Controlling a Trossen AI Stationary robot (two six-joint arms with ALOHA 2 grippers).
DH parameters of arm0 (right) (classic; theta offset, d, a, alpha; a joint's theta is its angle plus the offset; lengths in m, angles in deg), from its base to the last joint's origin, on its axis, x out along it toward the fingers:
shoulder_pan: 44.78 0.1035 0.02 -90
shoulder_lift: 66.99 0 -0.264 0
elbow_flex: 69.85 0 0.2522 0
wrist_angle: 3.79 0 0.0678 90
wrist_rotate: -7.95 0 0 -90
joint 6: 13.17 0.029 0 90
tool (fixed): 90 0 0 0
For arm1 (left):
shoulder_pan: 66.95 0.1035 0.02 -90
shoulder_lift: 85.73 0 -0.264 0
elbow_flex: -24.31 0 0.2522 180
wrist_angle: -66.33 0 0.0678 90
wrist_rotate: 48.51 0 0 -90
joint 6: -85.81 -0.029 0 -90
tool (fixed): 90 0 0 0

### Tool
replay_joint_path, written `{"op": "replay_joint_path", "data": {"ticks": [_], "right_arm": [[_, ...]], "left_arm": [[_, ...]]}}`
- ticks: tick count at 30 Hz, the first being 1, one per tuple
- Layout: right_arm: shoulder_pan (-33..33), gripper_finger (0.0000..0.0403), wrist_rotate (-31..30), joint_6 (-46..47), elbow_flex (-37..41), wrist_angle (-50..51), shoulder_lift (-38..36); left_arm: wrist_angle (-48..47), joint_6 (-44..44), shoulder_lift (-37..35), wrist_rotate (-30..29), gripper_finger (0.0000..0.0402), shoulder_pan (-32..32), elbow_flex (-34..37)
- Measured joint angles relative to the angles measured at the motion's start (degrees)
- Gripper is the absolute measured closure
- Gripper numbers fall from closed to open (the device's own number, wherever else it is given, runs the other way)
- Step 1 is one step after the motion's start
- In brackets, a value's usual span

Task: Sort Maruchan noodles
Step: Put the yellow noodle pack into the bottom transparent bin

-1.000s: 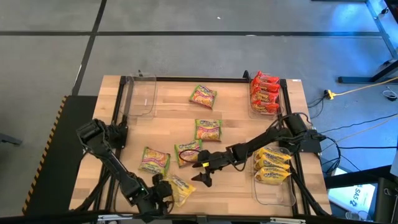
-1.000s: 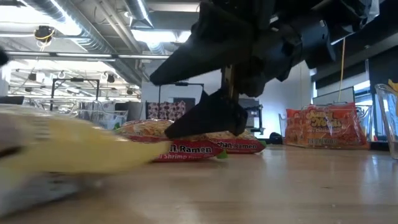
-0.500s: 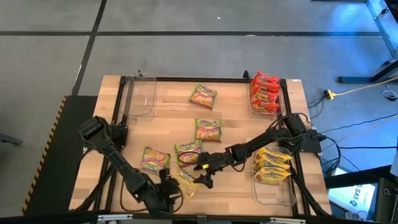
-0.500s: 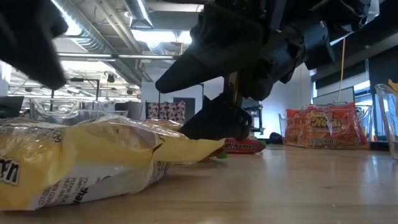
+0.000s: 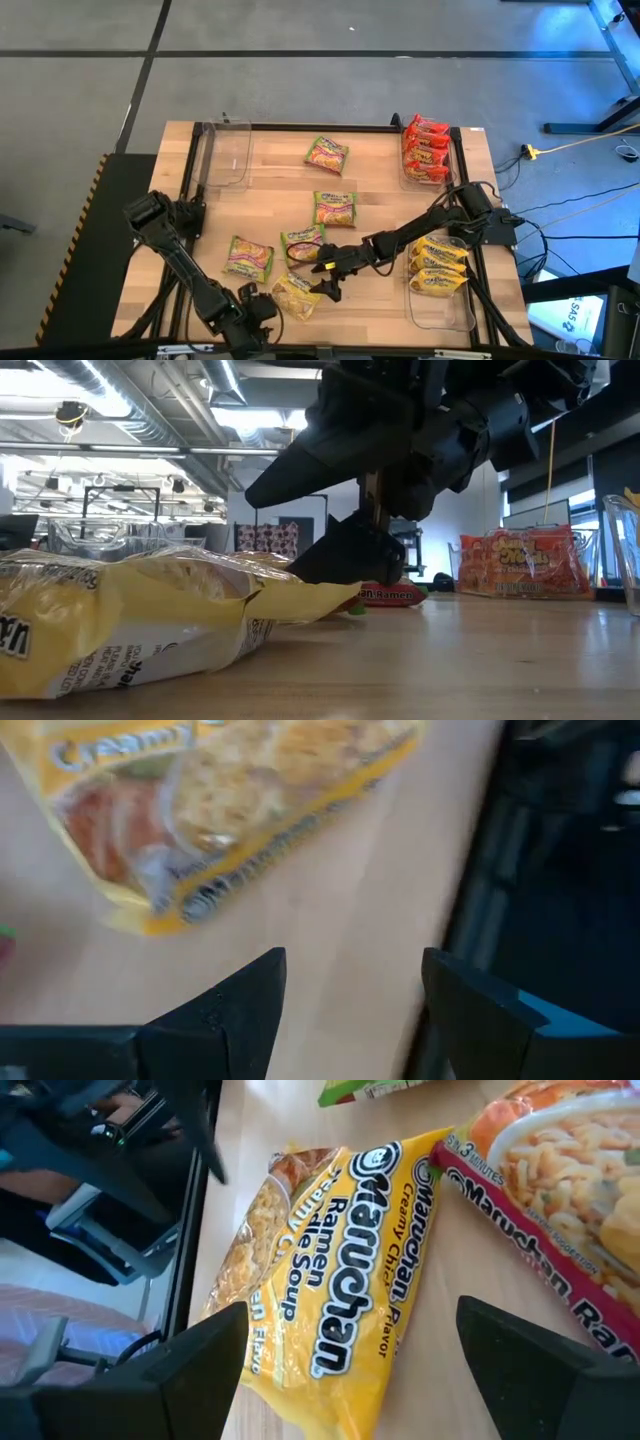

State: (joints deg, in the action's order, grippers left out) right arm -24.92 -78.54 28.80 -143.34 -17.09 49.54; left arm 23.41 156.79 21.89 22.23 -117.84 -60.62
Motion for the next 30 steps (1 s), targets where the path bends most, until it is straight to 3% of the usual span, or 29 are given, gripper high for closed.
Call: {"op": "replay_joint_path", "data": {"ticks": [5, 10, 18, 30], "right_arm": [[0.0, 0.0075, -1.4, 1.6, 0.0, 1.8, 0.0], [0.0, 0.0075, -3.7, 3.2, -0.1, 3.8, 0.7], [-0.1, 0.0075, 1.8, 3.2, 0.0, 1.5, 1.5], [0.0, 0.0075, 5.1, 2.3, 0.0, -3.6, 1.5]], "left_arm": [[4.1, -5.2, 1.7, -6.6, 0.0172, 2.0, 2.3], [10.5, -10.9, 5.3, -8.0, 0.0172, 4.5, 3.0], [13.0, -12.9, 8.9, -8.3, 0.0172, 7.1, 2.8], [16.4, -17.6, 9.3, -12.4, 0.0172, 7.3, 3.1]]}}
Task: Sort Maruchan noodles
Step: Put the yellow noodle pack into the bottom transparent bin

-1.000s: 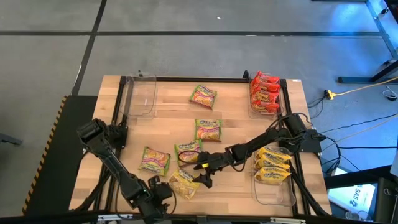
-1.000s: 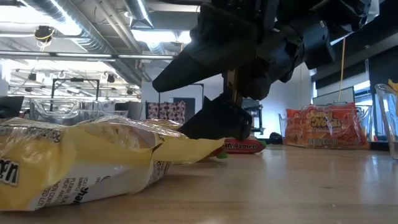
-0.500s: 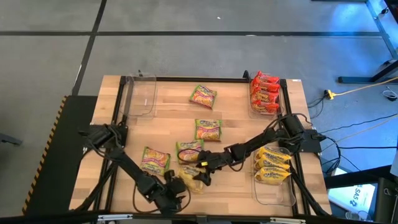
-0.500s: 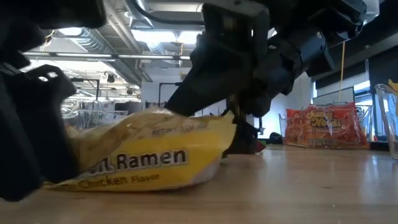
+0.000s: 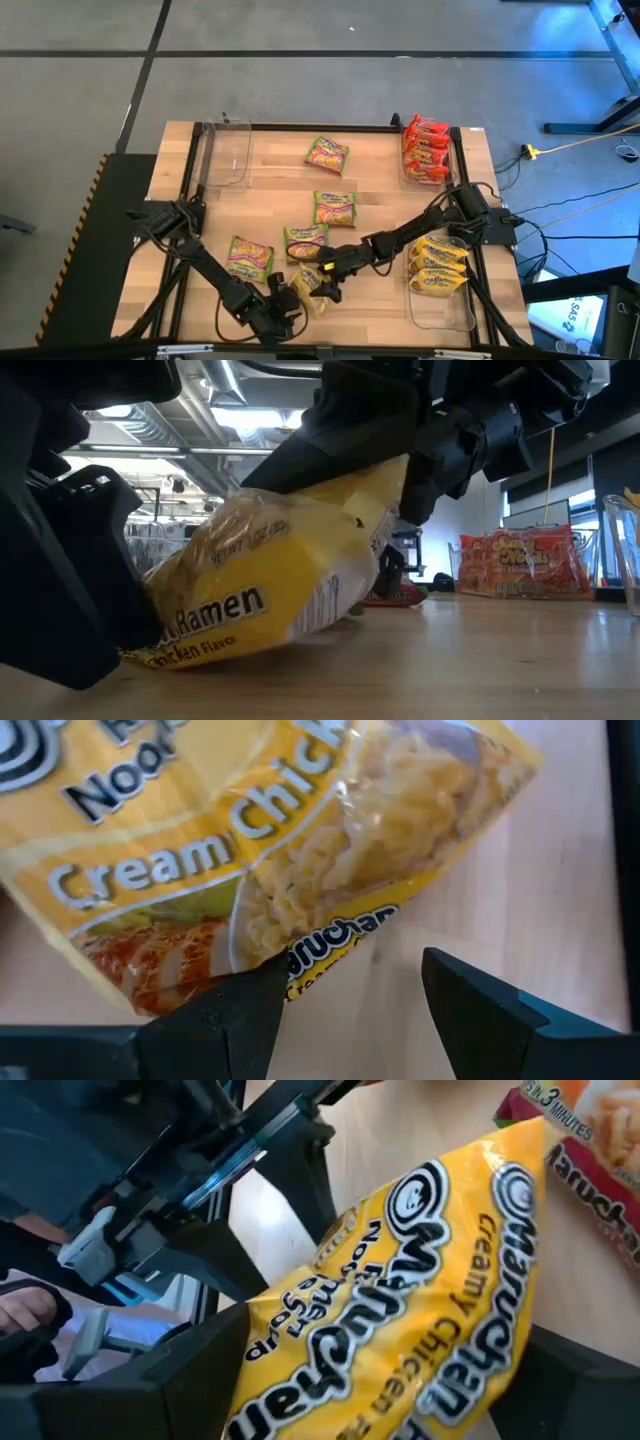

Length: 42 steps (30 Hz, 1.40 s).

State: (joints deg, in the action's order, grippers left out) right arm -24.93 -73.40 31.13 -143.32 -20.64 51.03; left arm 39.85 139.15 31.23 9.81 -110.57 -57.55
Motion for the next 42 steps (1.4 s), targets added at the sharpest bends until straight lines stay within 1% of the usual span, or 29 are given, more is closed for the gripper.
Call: {"op": "replay_joint_path", "data": {"ticks": [6, 11, 14, 18, 27, 29, 31, 35, 42], "right_arm": [[0.0, 0.0075, 0.9, -0.2, 0.0, 0.0, 0.0], [0.0, 0.0075, -0.5, 0.6, 0.0, -2.6, 0.0], [0.0, 0.0083, -1.3, 2.0, 0.0, -1.8, 0.0], [0.0, 0.0122, -2.1, 2.0, 0.0, 0.1, 0.0], [0.0, 0.0258, -2.0, -2.0, 0.0, 0.2, 0.0], [0.0, 0.0284, -1.9, -3.1, -0.1, -0.3, -0.2], [0.0, 0.0302, -1.9, -4.9, -0.1, -0.3, -0.7], [0.0, 0.0313, -1.7, -8.5, -0.1, 0.6, -1.7], [0.5, 0.0301, -0.7, -13.1, -0.1, 2.5, -2.5]], "left_arm": [[0.2, -1.6, 0.1, -2.5, 0.0172, 0.1, 0.0], [1.3, -4.2, 0.1, -3.8, 0.0172, 0.2, 0.1], [1.8, -4.4, 0.1, -4.7, 0.0172, 0.2, 0.1], [1.8, -4.4, 0.1, -5.2, 0.0173, 0.1, 0.1], [1.8, -4.5, 0.1, -6.0, 0.0172, -0.3, 0.1], [1.8, -4.5, 0.1, -5.7, 0.0172, -0.5, 0.0], [1.2, -5.0, -0.2, -3.9, 0.0173, -0.6, 0.0], [0.3, -6.0, -1.5, -0.4, 0.0172, -0.9, 0.0], [-2.0, -6.8, -6.3, -1.1, 0.0172, -2.9, 0.0]]}}
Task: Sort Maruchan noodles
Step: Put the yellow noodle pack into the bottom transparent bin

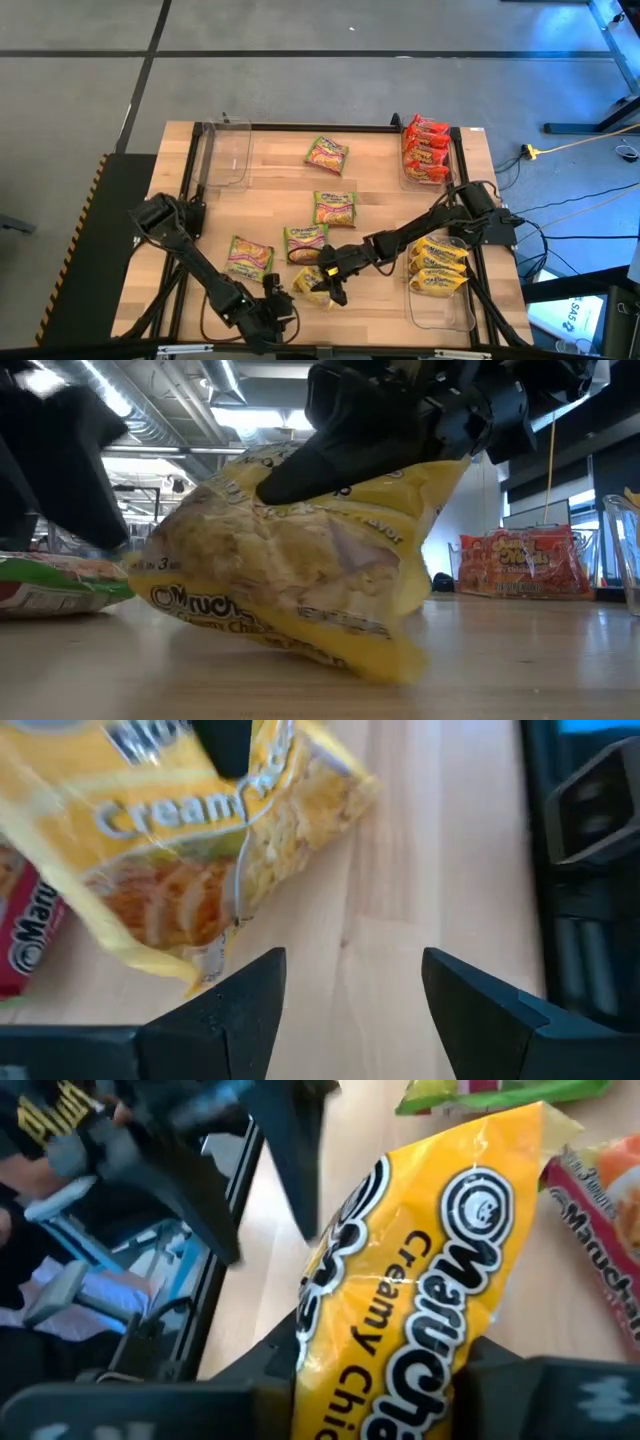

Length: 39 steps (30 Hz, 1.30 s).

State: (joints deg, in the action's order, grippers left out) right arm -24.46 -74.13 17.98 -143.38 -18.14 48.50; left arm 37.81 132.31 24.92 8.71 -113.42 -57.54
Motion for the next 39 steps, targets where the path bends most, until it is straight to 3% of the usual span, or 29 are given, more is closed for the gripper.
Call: {"op": "replay_joint_path", "data": {"ticks": [7, 18, 30, 39], "right_arm": [[1.9, 0.0315, 2.8, -2.3, 0.2, 10.9, -6.8], [9.4, 0.0308, -4.0, -4.1, 0.1, 38.9, -26.6], [25.6, 0.0309, -18.7, 11.7, 0.1, 63.8, -47.6], [40.3, 0.0307, -22.3, 31.1, 1.6, 77.2, -49.6]], "left_arm": [[0.7, -3.5, -2.4, -5.4, 0.0172, -1.2, 0.0], [2.8, -5.7, -2.5, -5.6, 0.0172, 0.1, 0.0], [4.0, -6.7, -2.5, -5.4, 0.0172, 2.1, 0.0], [4.4, -7.8, -2.5, -4.8, 0.0172, 3.8, 0.0]]}}
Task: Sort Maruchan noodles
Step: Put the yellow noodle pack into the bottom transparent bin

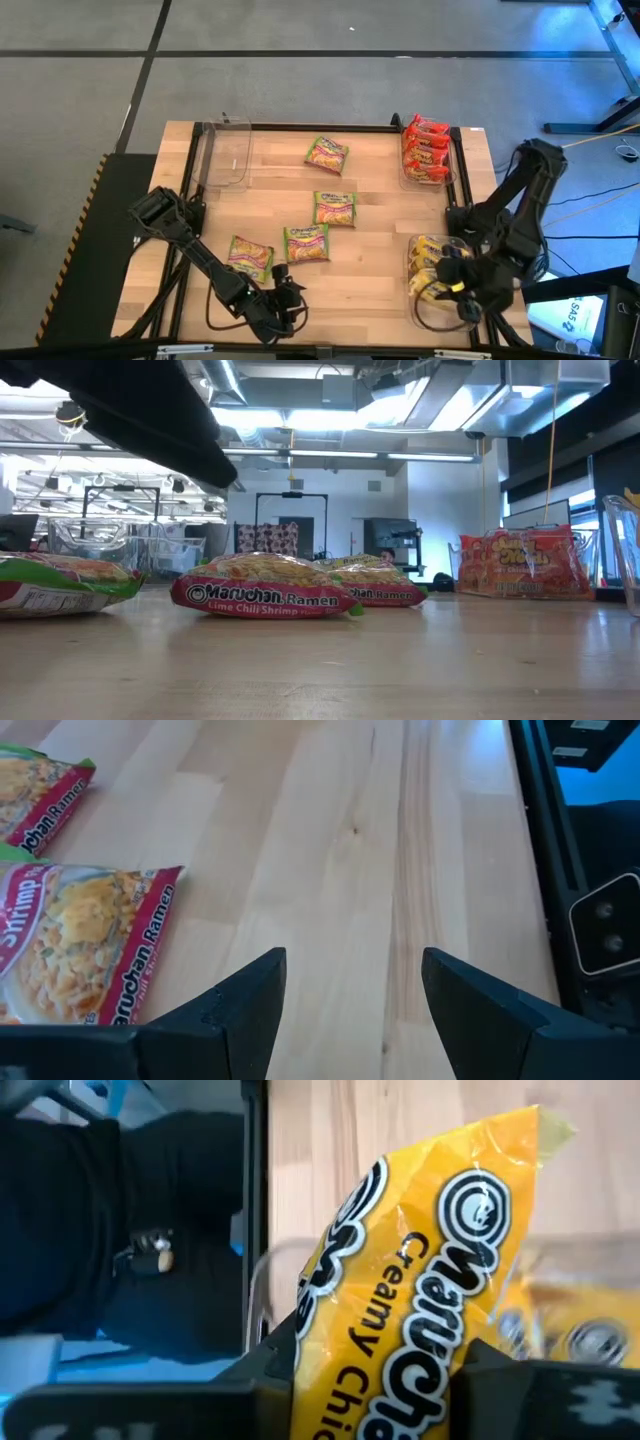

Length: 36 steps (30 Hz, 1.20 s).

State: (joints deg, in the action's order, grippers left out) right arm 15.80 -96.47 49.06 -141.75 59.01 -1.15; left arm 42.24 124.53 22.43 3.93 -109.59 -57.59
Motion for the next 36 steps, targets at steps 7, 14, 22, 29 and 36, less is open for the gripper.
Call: {"op": "replay_joint_path", "data": {"ticks": [7, 14, 22, 29, 36], "right_arm": [[4.9, 0.0307, -0.7, 9.4, 8.1, -4.2, 0.1], [5.4, 0.0306, -0.4, 9.7, 16.3, -12.8, 0.3], [5.4, 0.0304, -4.3, 11.8, 19.8, -13.6, 0.4], [5.4, 0.0235, -4.2, 12.6, 19.9, -13.0, 0.4], [5.3, 0.0172, 3.1, 14.1, 19.1, -12.3, -0.8]], "left_arm": [[0.6, -0.4, 0.0, 0.1, 0.0172, 0.8, 0.0], [0.6, -0.5, 0.0, 1.1, 0.0172, 1.8, 0.0], [0.5, -1.6, 0.0, 1.1, 0.0172, 3.0, 0.0], [0.5, -1.8, 0.0, 1.1, 0.0172, 3.5, 0.0], [0.5, -2.0, 0.0, 1.1, 0.0172, 3.5, 0.0]]}}
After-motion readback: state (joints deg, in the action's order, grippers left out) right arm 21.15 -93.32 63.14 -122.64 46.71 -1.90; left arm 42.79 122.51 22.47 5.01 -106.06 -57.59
